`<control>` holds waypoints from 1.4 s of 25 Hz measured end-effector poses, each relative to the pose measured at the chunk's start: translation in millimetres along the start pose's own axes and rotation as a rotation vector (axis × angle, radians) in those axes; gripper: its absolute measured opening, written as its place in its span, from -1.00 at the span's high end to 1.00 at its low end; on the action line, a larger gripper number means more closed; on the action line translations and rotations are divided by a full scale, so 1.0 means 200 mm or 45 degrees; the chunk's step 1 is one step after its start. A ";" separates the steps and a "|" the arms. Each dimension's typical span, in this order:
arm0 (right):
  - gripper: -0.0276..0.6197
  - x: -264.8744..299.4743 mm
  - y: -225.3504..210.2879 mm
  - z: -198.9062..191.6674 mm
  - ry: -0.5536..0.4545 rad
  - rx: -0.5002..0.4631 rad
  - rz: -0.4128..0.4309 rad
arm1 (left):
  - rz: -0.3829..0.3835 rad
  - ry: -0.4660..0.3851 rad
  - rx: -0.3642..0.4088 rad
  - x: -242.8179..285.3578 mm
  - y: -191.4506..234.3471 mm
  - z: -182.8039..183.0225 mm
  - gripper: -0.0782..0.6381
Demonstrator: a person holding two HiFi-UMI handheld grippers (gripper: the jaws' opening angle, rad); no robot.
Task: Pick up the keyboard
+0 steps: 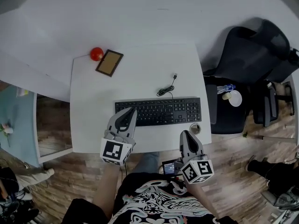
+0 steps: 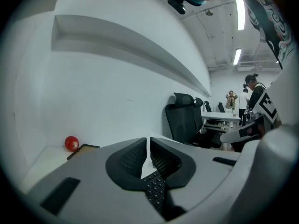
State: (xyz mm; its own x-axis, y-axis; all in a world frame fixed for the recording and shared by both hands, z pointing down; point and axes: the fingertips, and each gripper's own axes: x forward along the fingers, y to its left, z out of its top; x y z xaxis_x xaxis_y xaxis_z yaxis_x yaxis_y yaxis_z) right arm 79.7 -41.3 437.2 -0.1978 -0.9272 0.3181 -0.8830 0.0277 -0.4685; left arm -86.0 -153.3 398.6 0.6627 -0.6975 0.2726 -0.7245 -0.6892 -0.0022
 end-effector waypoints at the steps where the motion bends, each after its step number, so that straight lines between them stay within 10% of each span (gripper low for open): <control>1: 0.82 0.02 -0.01 -0.03 0.008 0.029 0.010 | -0.015 0.034 0.021 0.03 0.00 -0.03 0.73; 18: 0.82 0.25 -0.14 -0.34 0.105 0.327 0.001 | -0.368 0.338 0.213 0.42 -0.05 -0.34 0.72; 35: 0.54 0.40 -0.20 -0.55 0.168 0.626 -0.080 | -0.849 0.773 0.303 0.62 -0.15 -0.74 0.25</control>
State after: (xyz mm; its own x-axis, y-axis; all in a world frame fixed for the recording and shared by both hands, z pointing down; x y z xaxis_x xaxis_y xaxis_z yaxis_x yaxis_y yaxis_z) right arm 52.7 -76.3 571.5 -0.2305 -0.8655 0.4447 -0.5968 -0.2352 -0.7671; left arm -10.8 -189.1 575.1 0.6666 0.0323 0.7447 -0.1279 -0.9793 0.1569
